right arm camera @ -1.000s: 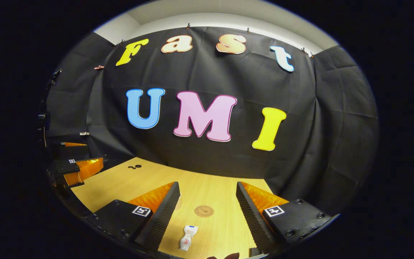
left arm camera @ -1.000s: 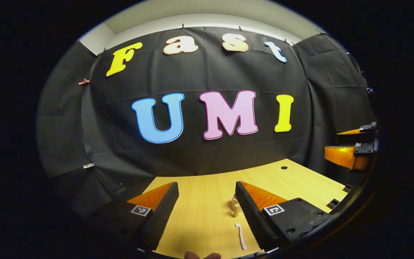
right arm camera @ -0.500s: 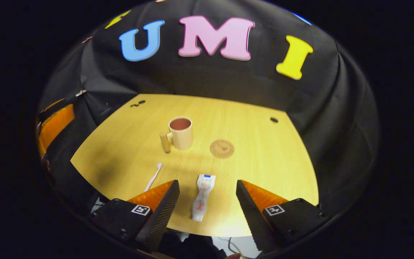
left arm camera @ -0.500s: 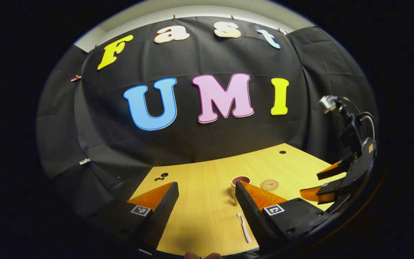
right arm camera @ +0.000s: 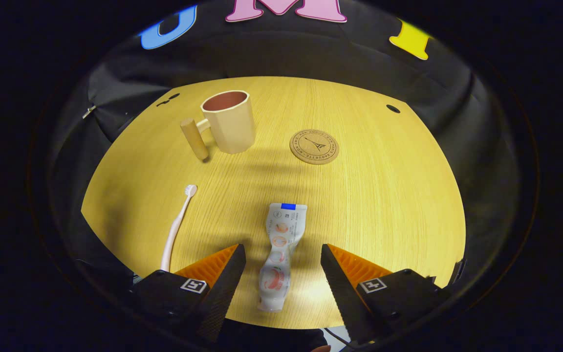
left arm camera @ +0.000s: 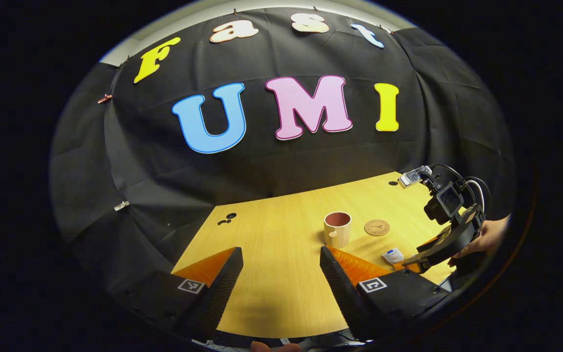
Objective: Put the toothbrush and toothpaste on the desktop into the cup, then pick up the cup and place it on the coaster on the desktop.
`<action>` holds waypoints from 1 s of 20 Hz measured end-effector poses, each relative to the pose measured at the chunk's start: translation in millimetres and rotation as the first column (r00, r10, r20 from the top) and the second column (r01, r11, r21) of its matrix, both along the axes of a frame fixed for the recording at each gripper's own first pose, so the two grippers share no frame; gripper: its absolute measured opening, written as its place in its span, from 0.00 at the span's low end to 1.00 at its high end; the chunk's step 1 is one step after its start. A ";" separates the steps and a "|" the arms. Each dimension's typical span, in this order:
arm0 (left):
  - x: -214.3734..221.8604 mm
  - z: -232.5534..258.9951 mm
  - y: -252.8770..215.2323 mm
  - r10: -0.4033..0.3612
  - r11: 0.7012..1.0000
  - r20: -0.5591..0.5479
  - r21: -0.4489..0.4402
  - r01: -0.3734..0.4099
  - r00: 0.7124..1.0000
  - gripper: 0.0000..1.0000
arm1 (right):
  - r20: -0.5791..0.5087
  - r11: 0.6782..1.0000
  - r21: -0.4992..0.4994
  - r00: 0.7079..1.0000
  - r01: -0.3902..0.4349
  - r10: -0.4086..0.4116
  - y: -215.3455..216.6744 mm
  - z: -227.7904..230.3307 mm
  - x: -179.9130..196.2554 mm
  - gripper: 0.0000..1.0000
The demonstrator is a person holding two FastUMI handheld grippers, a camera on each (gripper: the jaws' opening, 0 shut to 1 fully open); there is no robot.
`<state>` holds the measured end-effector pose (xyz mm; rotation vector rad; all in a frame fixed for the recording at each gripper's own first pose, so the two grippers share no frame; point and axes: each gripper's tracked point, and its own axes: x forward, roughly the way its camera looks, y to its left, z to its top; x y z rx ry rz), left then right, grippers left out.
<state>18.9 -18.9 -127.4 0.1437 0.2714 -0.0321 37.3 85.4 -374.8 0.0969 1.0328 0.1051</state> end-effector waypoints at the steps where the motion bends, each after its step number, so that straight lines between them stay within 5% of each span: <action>1: 0.2 -1.7 0.7 0.004 1.000 -0.004 0.003 -0.004 1.000 0.98 | -0.012 1.000 0.000 1.000 0.002 -0.002 0.5 -4.3 1.0 0.96; 15: 9.4 -27.7 -10.8 0.032 0.999 -0.068 0.020 -0.031 0.997 0.98 | -0.106 1.000 0.015 0.994 0.002 -0.001 7.3 -37.0 11.9 0.80; 20: 12.7 -44.3 -20.1 0.035 0.999 -0.112 0.014 -0.034 0.993 0.98 | -0.135 0.999 0.023 0.991 -0.025 0.028 1.9 -39.7 8.0 0.39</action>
